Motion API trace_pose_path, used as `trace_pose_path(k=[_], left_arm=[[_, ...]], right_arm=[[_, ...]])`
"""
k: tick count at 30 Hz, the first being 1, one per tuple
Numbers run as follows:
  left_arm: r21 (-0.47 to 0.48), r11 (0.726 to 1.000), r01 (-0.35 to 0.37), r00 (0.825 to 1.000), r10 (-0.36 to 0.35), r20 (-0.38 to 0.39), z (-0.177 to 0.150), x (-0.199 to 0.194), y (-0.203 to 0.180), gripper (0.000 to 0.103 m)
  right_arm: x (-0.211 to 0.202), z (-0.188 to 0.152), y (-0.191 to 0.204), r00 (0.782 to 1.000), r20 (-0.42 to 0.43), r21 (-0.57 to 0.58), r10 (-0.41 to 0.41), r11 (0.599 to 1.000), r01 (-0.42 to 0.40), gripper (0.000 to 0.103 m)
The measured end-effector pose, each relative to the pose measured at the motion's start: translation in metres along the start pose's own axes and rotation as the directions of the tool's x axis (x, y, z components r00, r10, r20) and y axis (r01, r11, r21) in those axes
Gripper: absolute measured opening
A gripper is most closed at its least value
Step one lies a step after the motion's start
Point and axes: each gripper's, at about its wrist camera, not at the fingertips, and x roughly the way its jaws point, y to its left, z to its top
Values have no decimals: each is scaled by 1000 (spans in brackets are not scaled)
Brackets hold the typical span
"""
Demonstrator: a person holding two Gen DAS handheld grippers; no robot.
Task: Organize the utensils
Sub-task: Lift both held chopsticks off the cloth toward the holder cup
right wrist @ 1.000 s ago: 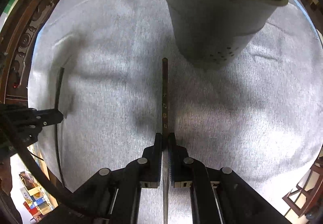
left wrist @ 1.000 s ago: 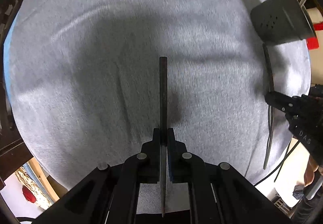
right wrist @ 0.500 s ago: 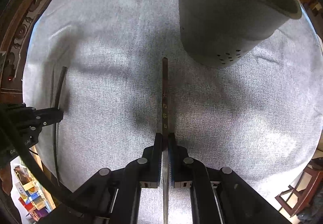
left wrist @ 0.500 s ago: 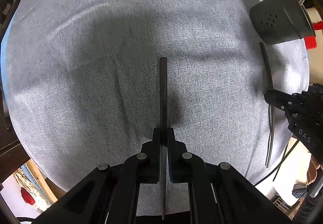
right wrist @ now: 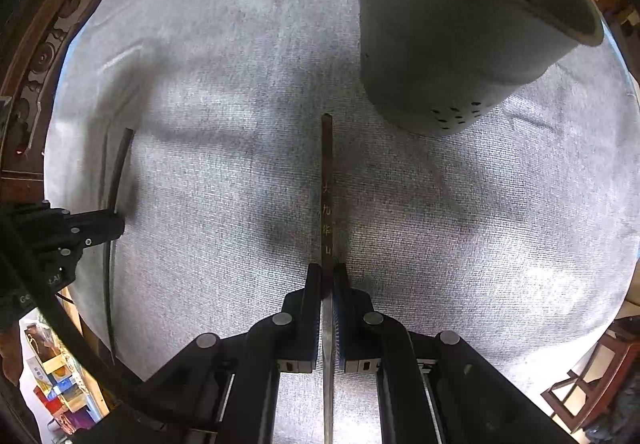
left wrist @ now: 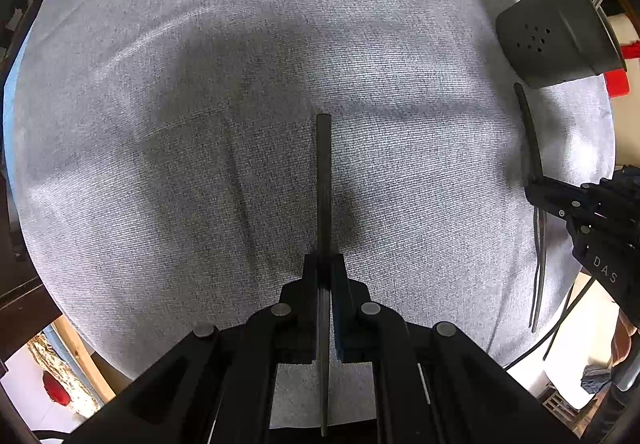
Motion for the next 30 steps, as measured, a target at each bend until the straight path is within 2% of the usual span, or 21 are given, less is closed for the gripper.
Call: trace_pose_path(k=[19, 30], left_arm=[[1, 1000, -1, 1000, 1, -5, -2, -4, -3, 6], [-3, 1000, 1, 1000, -1, -19, 4, -4, -7, 6]], right_arm=[[3, -2, 6, 1000, 0, -7, -8, 1000, 8, 7], [1, 1, 11, 999, -28, -38, -23, 999, 22, 7]])
